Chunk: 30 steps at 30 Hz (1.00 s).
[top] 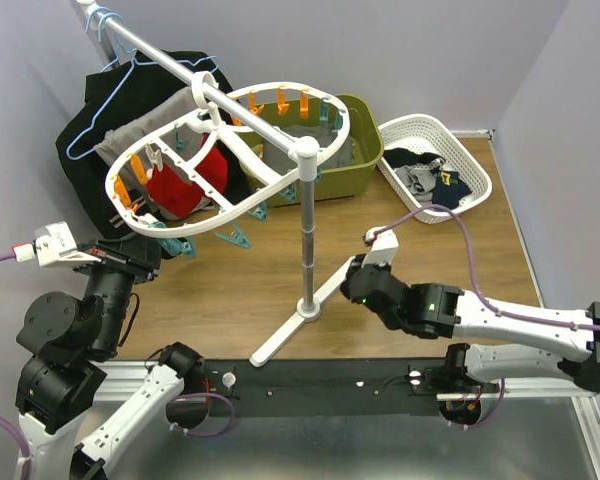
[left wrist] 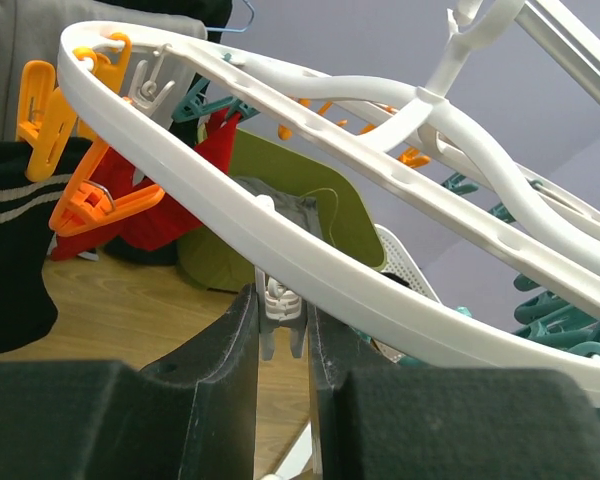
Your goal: Remove the socks clipped to the hanger
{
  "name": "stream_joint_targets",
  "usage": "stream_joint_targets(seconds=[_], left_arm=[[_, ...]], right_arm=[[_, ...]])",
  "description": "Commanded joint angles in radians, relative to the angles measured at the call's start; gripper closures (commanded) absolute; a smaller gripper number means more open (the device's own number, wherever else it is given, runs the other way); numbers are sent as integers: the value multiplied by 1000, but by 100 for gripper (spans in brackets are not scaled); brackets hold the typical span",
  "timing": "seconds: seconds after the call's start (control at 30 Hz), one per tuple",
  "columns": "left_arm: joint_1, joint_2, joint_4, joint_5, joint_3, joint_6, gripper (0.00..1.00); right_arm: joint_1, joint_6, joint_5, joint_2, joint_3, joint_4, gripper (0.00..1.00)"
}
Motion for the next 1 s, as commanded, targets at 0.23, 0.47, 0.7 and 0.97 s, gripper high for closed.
stream_joint_targets(seconds=[0.23, 0.47, 0.7, 0.97], left_arm=[[-5, -1, 24, 85, -6, -19, 100], [-5, -23, 30, 151, 12, -32, 100], [-5, -29, 44, 253, 47, -19, 100], [-5, -78, 107, 402, 63, 7, 100]], right_arm=[[-632, -225, -212, 75, 197, -12, 99], [-1011, -371, -438, 380, 524, -43, 98], [-1135, -436, -443, 756, 877, -168, 93], [-1166, -407, -466, 986, 1106, -351, 51]])
